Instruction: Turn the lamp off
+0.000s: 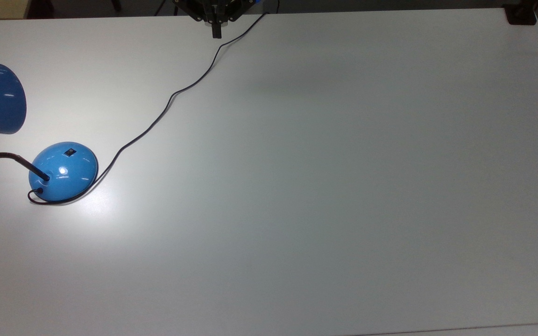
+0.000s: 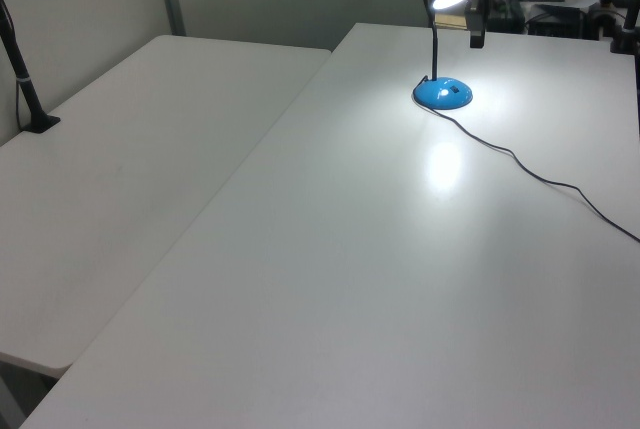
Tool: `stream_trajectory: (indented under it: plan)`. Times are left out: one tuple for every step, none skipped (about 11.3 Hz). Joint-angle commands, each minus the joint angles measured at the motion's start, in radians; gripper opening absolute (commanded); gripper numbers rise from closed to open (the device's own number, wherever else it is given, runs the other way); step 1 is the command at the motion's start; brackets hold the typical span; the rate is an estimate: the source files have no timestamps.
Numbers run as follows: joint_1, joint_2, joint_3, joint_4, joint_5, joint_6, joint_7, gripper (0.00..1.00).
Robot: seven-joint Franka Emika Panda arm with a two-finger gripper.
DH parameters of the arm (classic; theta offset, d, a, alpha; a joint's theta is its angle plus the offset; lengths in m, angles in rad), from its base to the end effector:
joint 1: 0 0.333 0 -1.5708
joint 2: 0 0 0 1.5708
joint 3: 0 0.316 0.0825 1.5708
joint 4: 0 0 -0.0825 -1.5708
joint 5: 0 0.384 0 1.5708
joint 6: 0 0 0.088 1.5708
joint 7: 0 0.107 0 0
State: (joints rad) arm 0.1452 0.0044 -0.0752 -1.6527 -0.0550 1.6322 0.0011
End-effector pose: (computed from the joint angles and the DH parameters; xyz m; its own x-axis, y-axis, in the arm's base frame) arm 0.5579 0.0336 0.5887 0.9971 0.0722 -0.0249 0.0735 -0.9958 0.0551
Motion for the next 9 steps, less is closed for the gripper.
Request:
stream_trajectory:
  plan:
    - [-0.003, -0.006, -0.001, 0.005, 0.011, -0.023, -0.027, 0.00]
    - [-0.003, -0.004, -0.001, 0.007, 0.009, -0.023, -0.027, 0.00]
    - [-0.004, -0.004, -0.001, 0.007, 0.009, -0.023, -0.027, 0.00]
    - [-0.006, -0.004, -0.004, 0.007, 0.009, -0.022, -0.027, 0.00]
    - [-0.024, -0.006, -0.008, 0.008, 0.007, -0.020, -0.027, 0.00]
    - [-0.053, -0.006, -0.011, 0.010, 0.009, -0.017, -0.027, 0.00]
    - [-0.087, -0.006, -0.011, 0.010, 0.007, -0.014, -0.027, 0.00]
    - [-0.129, -0.003, -0.011, 0.010, 0.006, -0.008, -0.029, 0.00]
    - [-0.168, 0.003, -0.011, 0.010, 0.004, -0.003, -0.029, 0.00]
